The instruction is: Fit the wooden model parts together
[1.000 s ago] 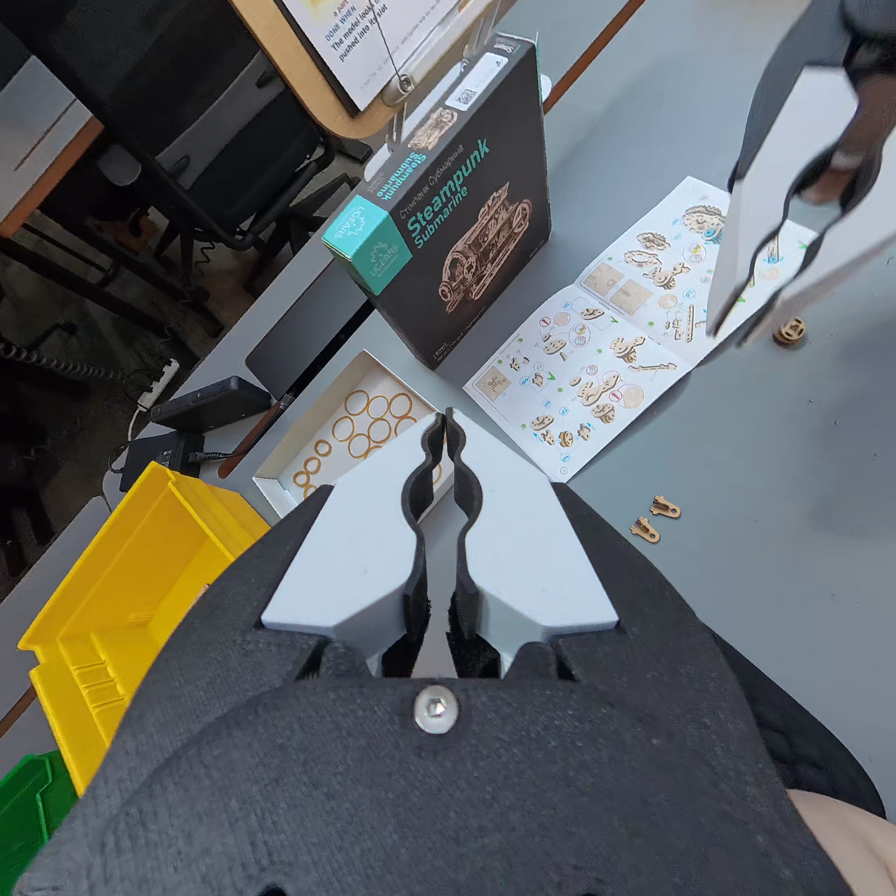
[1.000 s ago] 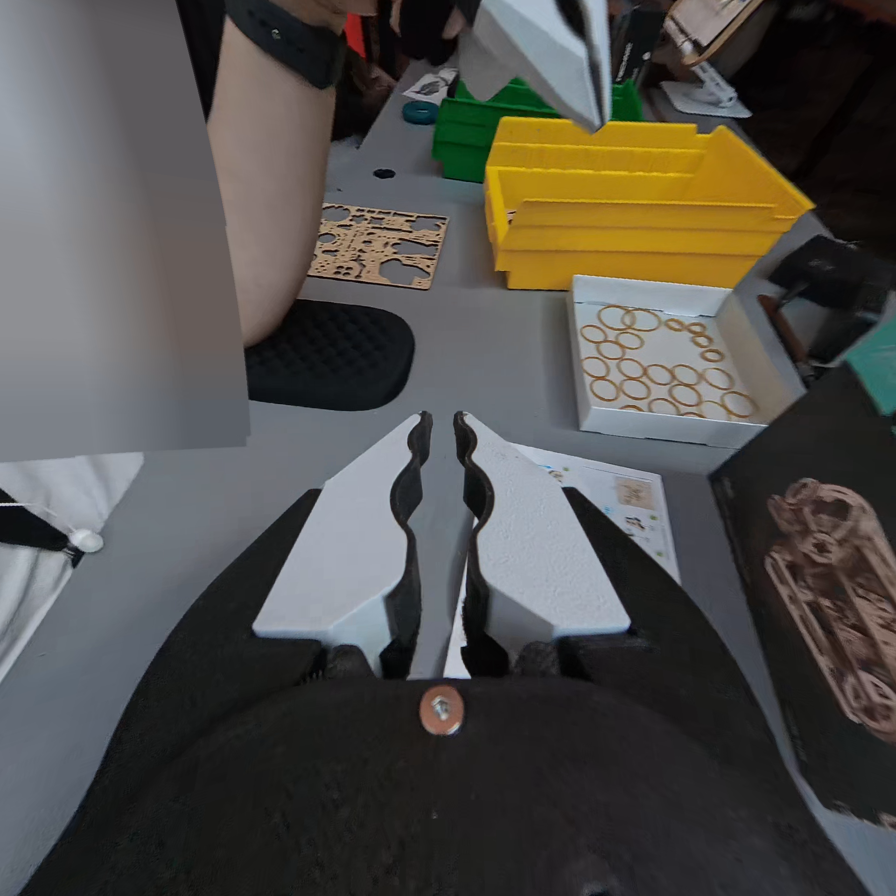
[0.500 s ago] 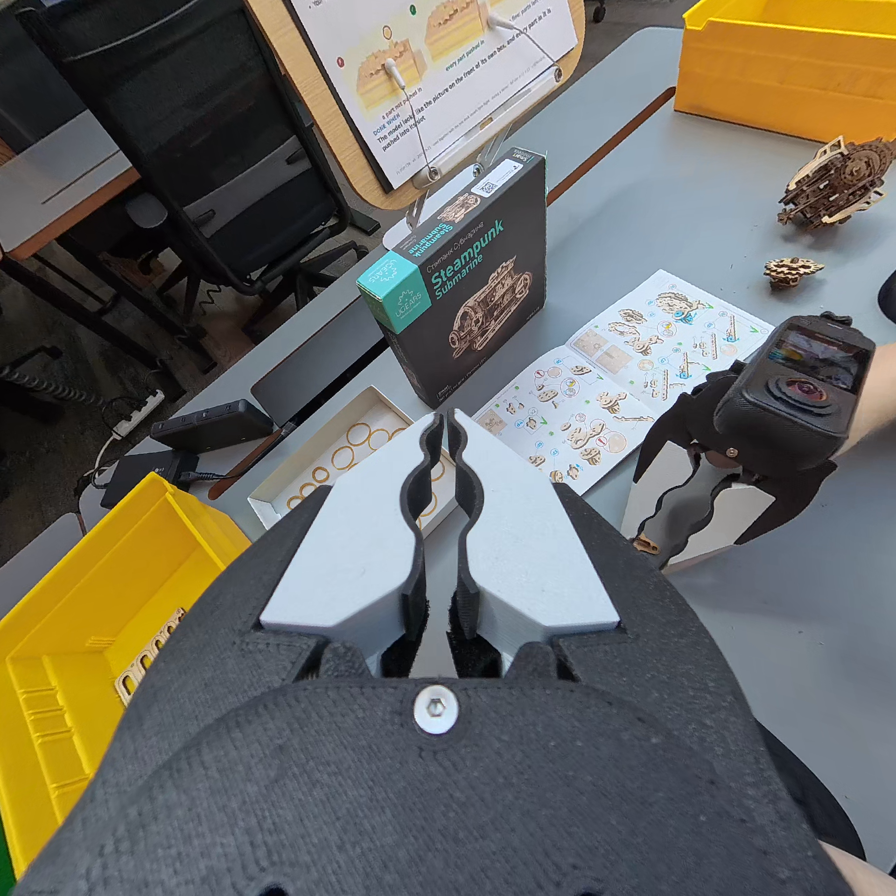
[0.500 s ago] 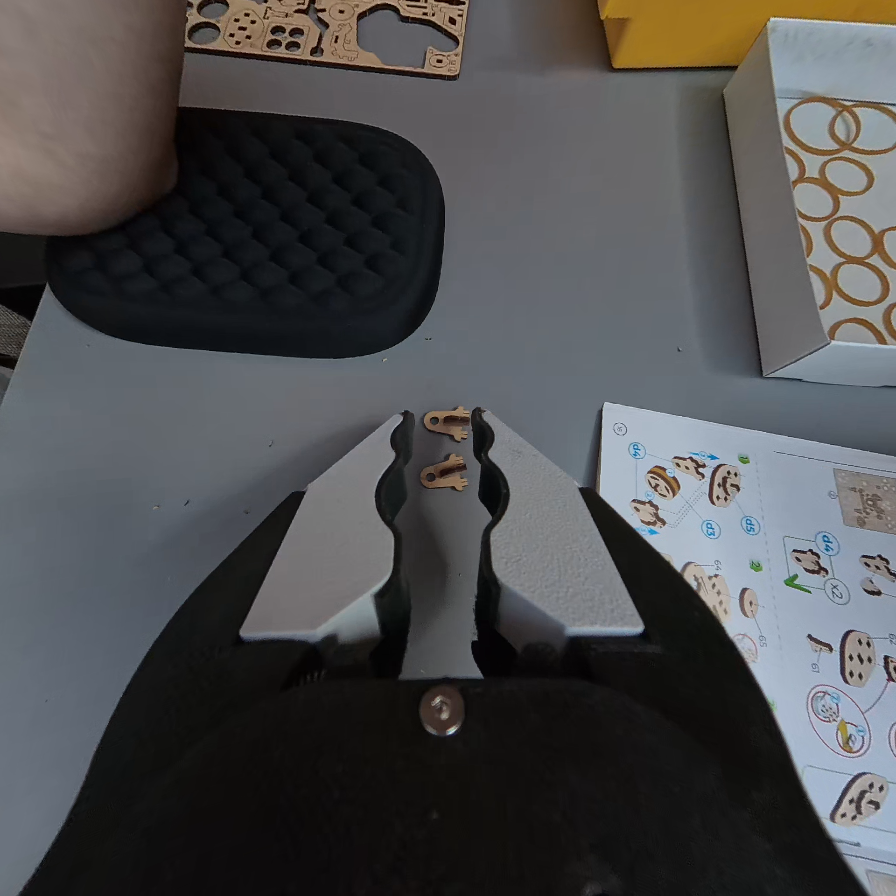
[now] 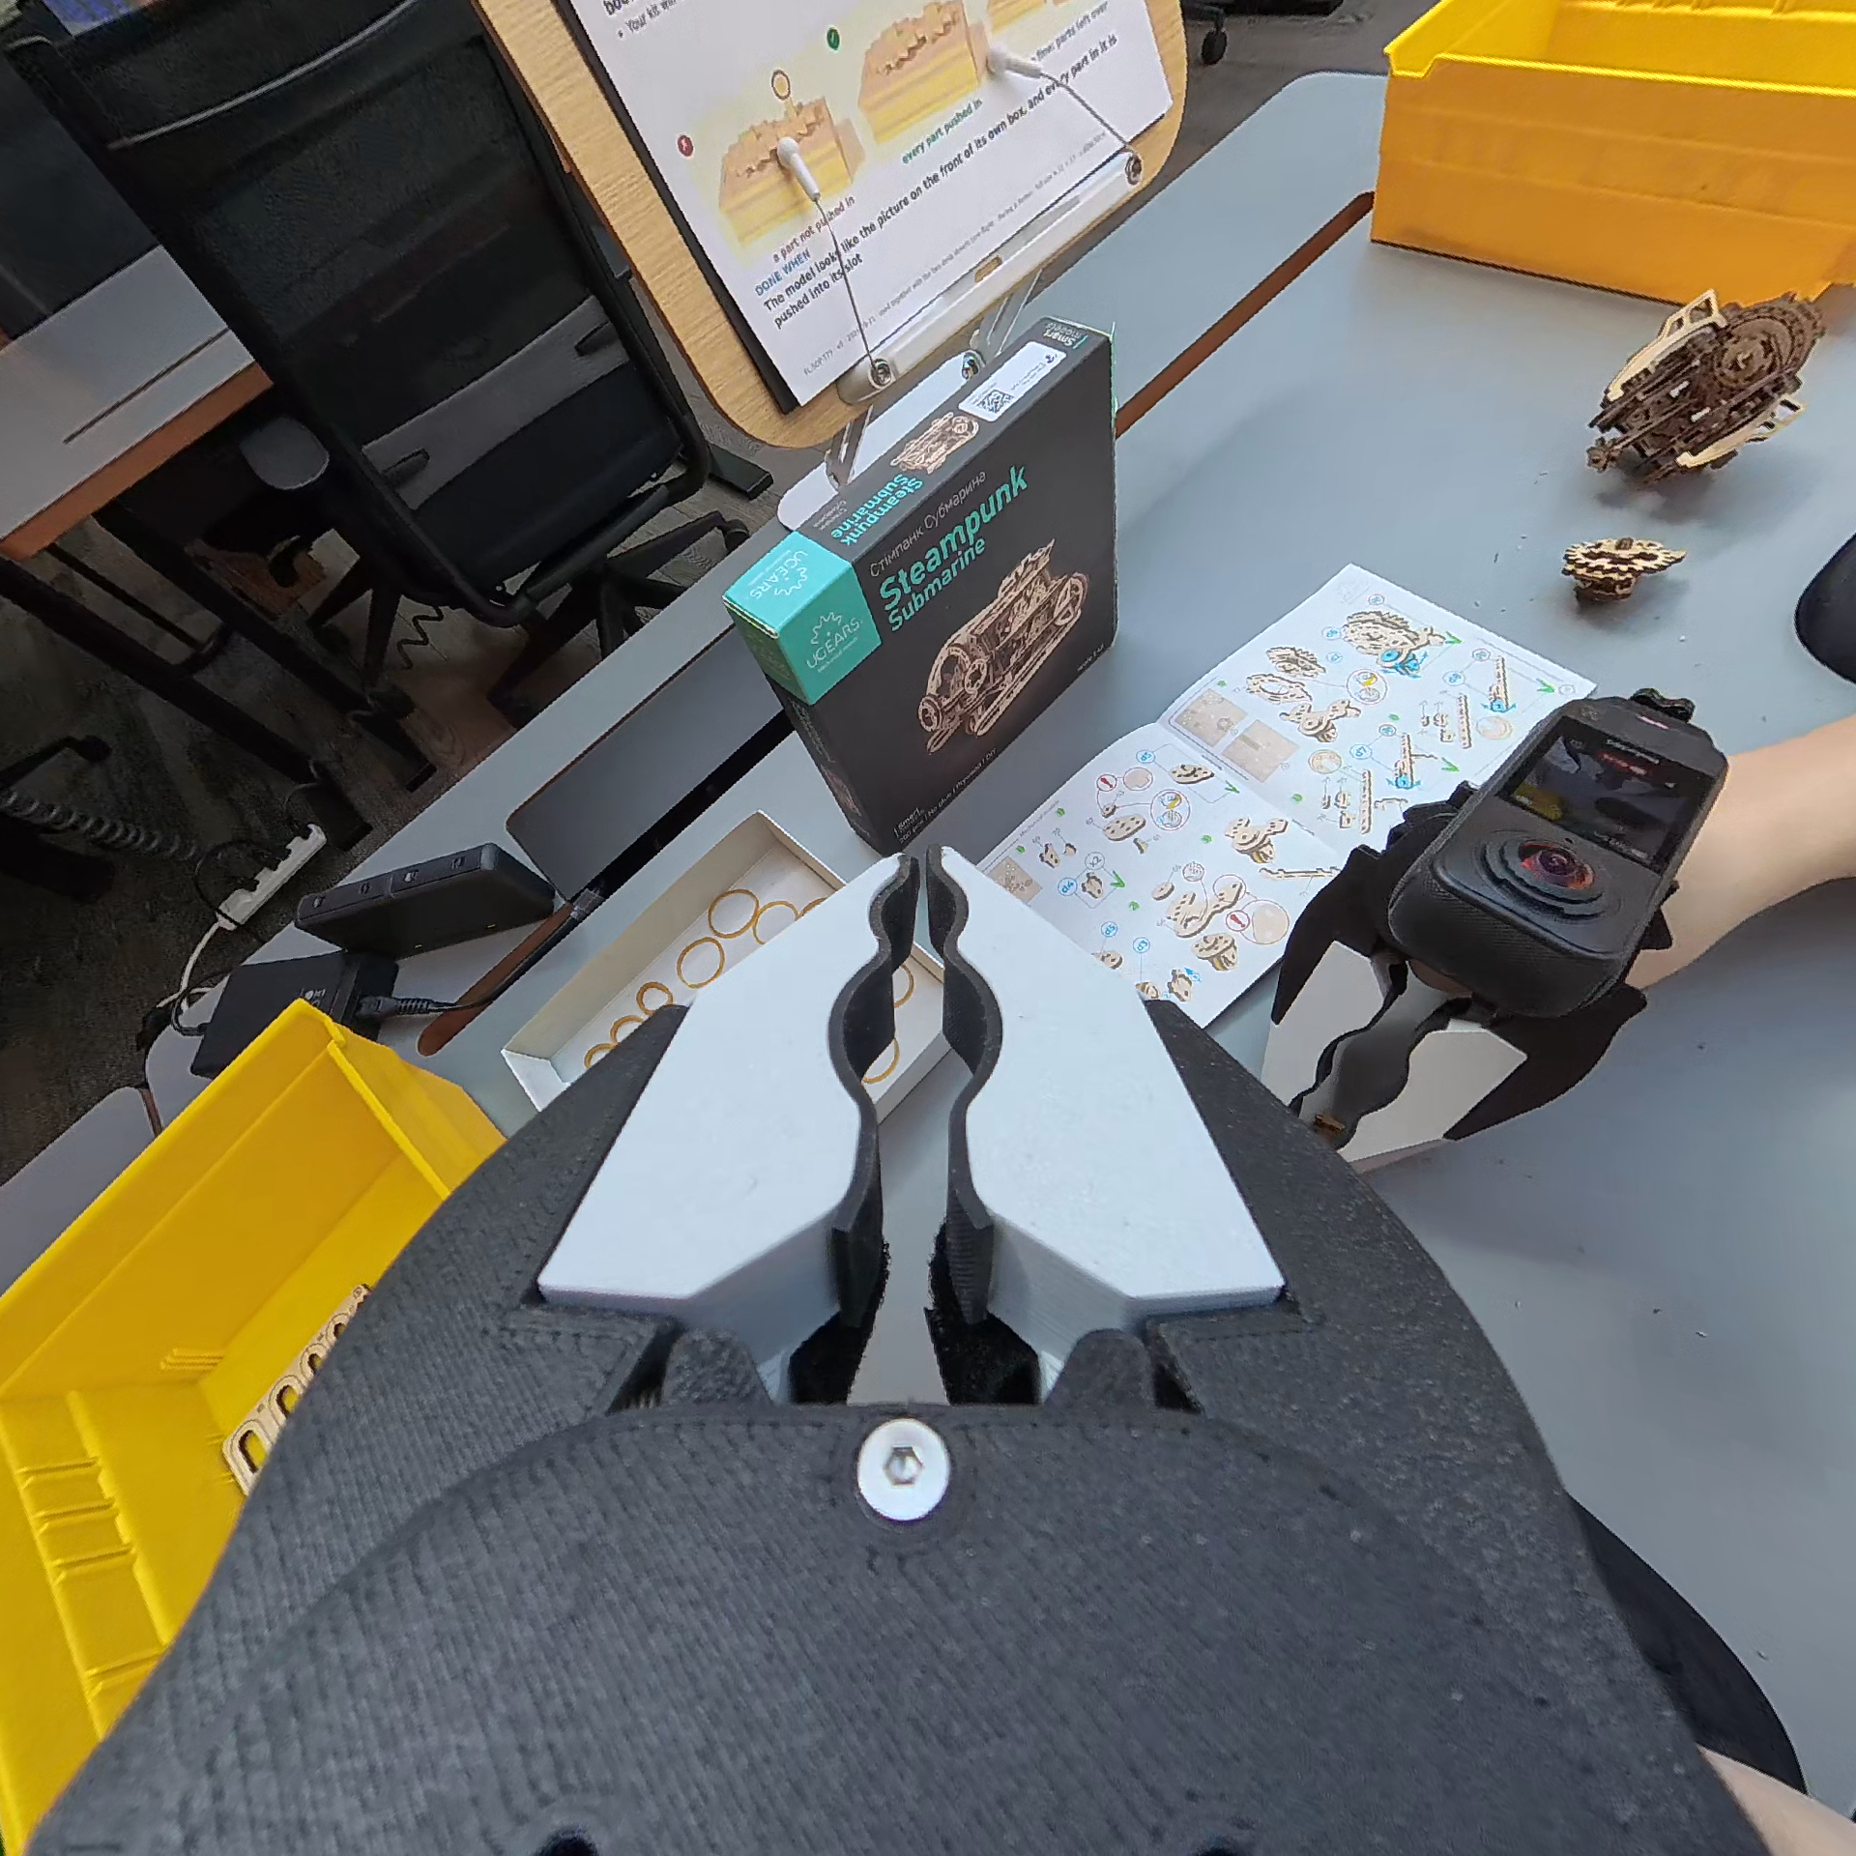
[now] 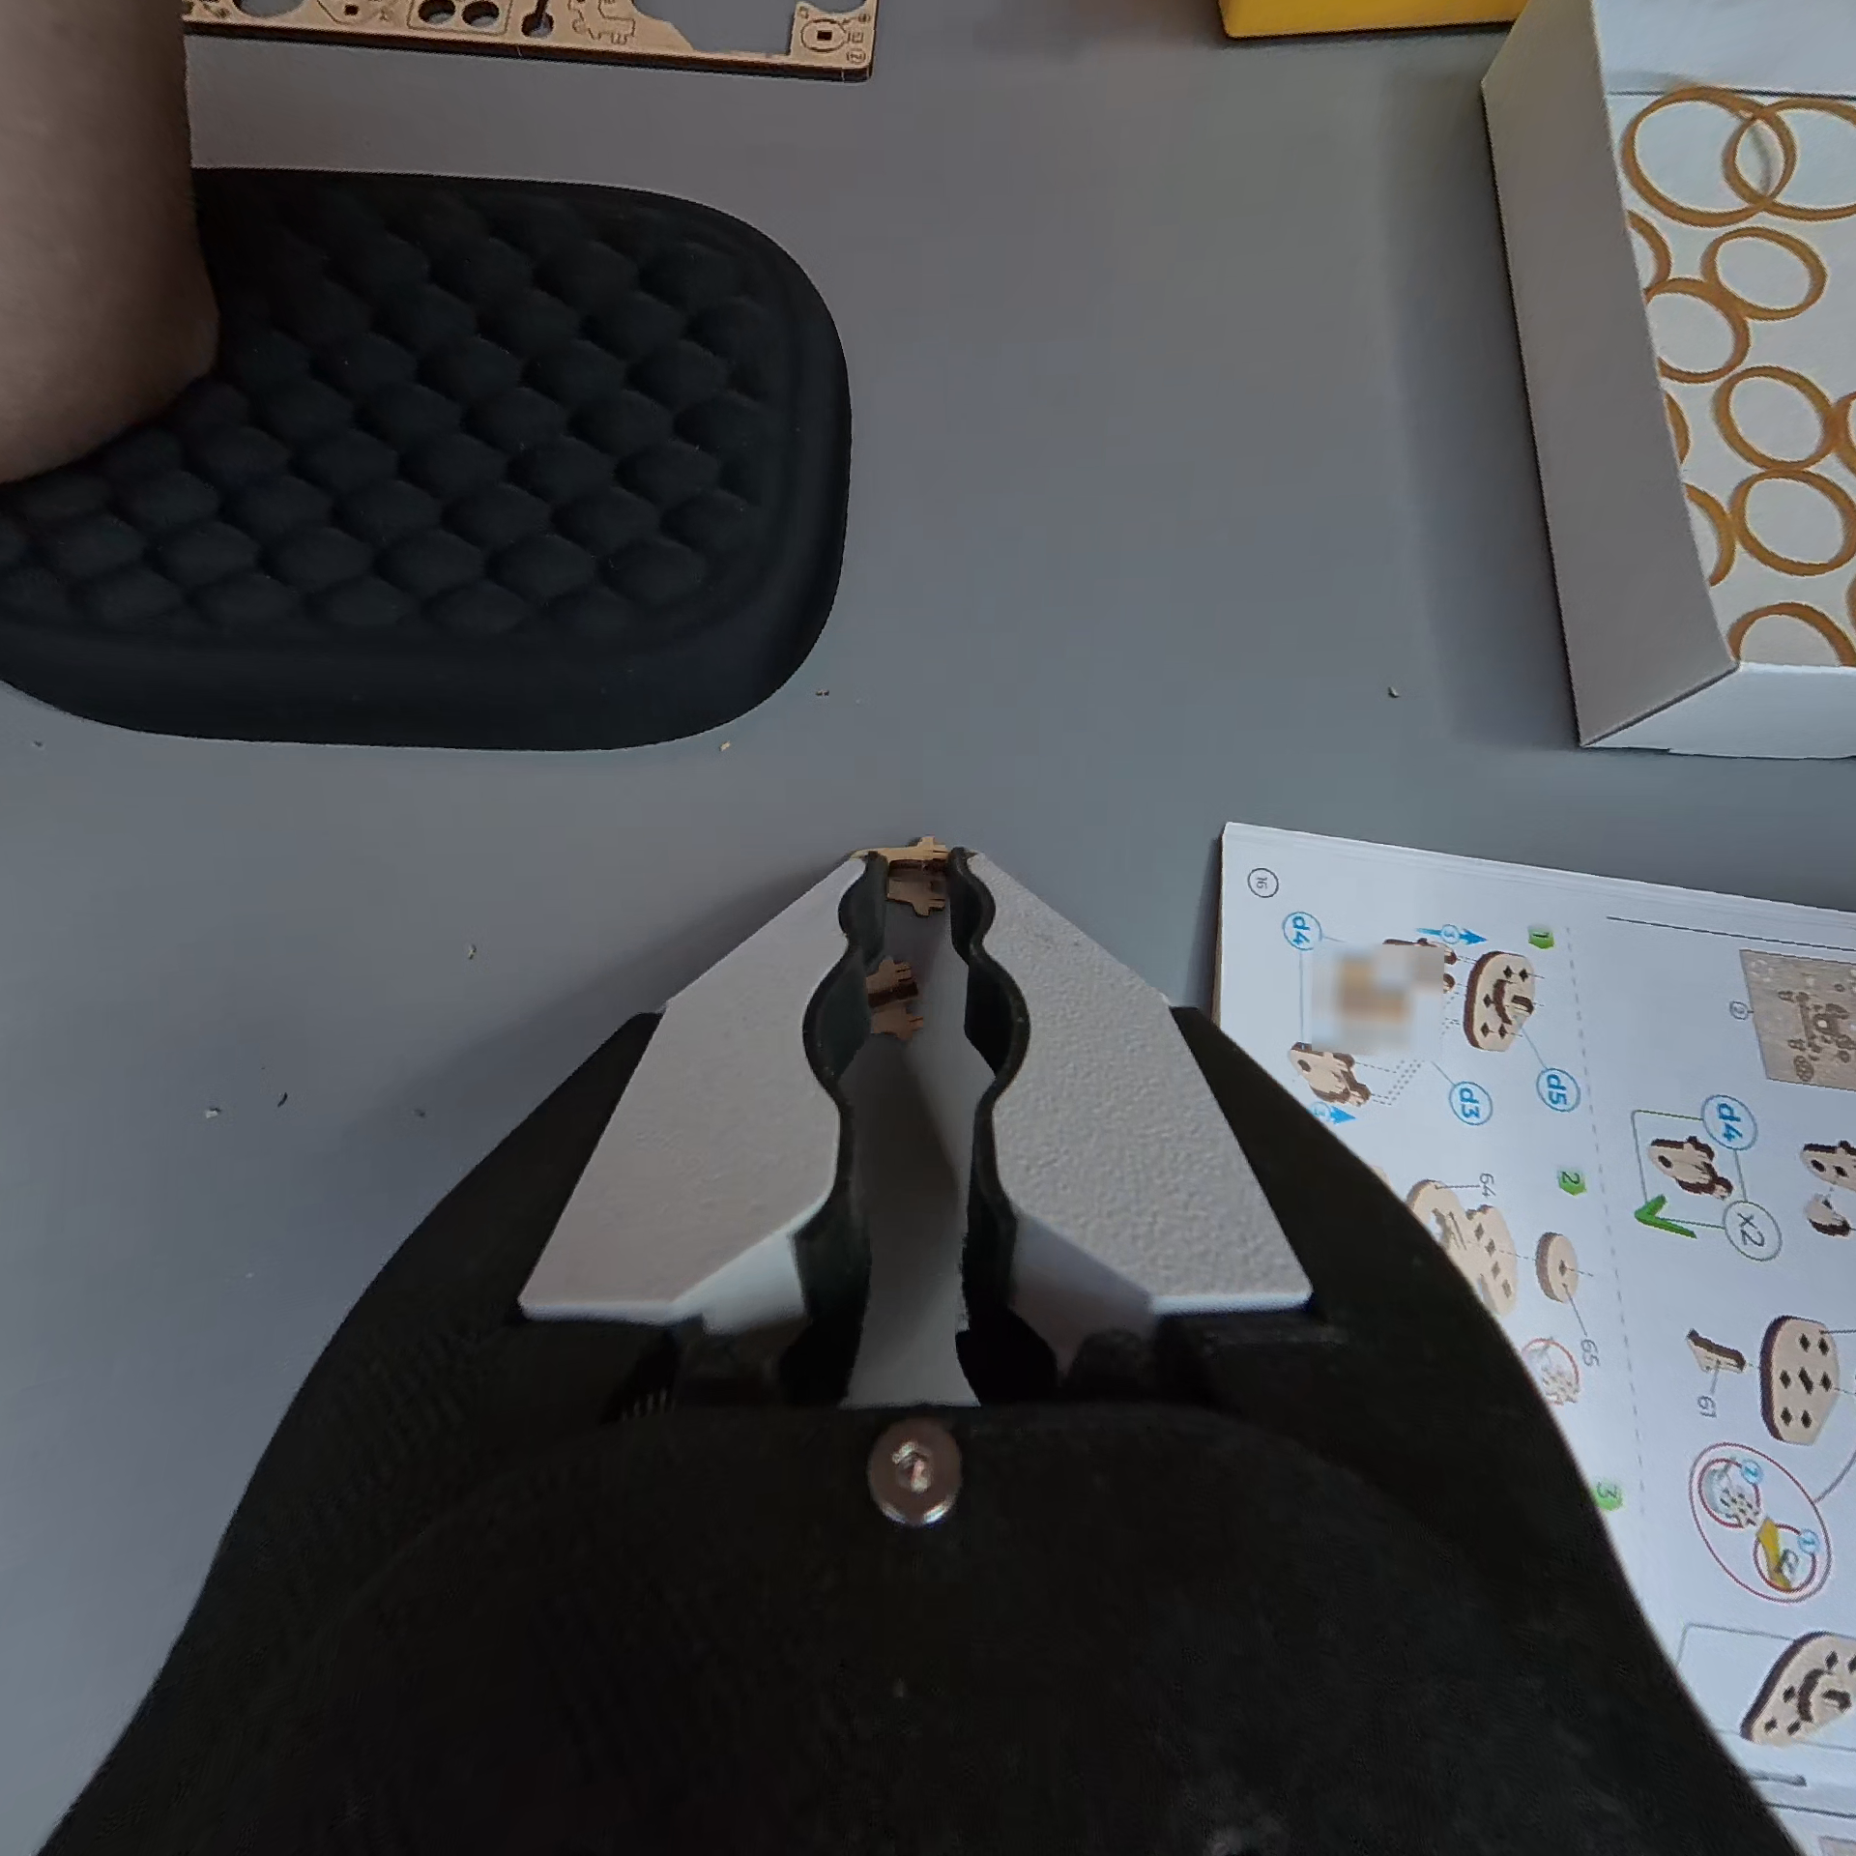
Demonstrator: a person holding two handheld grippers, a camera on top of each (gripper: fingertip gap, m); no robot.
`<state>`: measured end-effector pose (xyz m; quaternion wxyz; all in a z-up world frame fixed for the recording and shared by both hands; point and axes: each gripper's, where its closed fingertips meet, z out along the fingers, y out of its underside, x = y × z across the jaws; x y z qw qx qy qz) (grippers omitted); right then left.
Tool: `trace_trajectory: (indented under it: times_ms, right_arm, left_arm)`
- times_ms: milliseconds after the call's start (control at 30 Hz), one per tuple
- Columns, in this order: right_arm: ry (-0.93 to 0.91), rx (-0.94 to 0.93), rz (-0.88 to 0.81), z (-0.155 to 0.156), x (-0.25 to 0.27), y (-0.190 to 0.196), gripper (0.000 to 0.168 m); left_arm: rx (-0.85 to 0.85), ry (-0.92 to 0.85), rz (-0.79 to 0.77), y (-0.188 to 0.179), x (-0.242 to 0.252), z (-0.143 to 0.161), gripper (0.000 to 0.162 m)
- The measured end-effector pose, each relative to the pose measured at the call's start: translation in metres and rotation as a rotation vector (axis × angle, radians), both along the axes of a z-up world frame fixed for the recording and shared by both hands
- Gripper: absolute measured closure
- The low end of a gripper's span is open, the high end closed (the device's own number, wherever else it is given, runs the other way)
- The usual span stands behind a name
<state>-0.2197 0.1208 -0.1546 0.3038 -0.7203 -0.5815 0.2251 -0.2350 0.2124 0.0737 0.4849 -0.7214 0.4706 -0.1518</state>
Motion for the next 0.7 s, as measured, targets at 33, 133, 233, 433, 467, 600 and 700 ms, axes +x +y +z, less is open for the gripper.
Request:
trace_trajectory:
  times_ms: [33, 133, 233, 433, 467, 600, 700]
  right_arm:
    - [0.0, 0.011, -0.003, 0.0, -0.001, 0.002, 0.156]
    - [-0.031, 0.028, 0.003, 0.001, 0.0, 0.006, 0.145]
    - [-0.02, 0.053, 0.023, 0.018, 0.017, 0.01, 0.141]
    - [0.079, 0.023, 0.175, 0.024, 0.026, -0.014, 0.141]
    - [0.071, 0.019, 0.18, 0.02, 0.025, -0.014, 0.141]
    - [0.05, 0.007, 0.176, 0.011, 0.022, -0.012, 0.144]
    - [0.034, -0.007, 0.183, 0.007, 0.022, -0.013, 0.15]
  left_arm:
    - [0.0, 0.002, -0.002, 0.0, 0.001, 0.0, 0.162]
    - [-0.001, 0.013, -0.006, -0.001, 0.002, -0.002, 0.162]
    - [0.004, 0.018, -0.008, -0.002, 0.002, -0.002, 0.162]
    - [0.01, 0.007, -0.012, -0.004, 0.004, 0.001, 0.162]
    - [0.01, 0.012, -0.013, -0.004, 0.005, 0.001, 0.162]
    - [0.012, 0.034, -0.024, -0.006, 0.01, -0.002, 0.162]
    - [0.014, 0.043, -0.031, -0.007, 0.013, -0.003, 0.162]
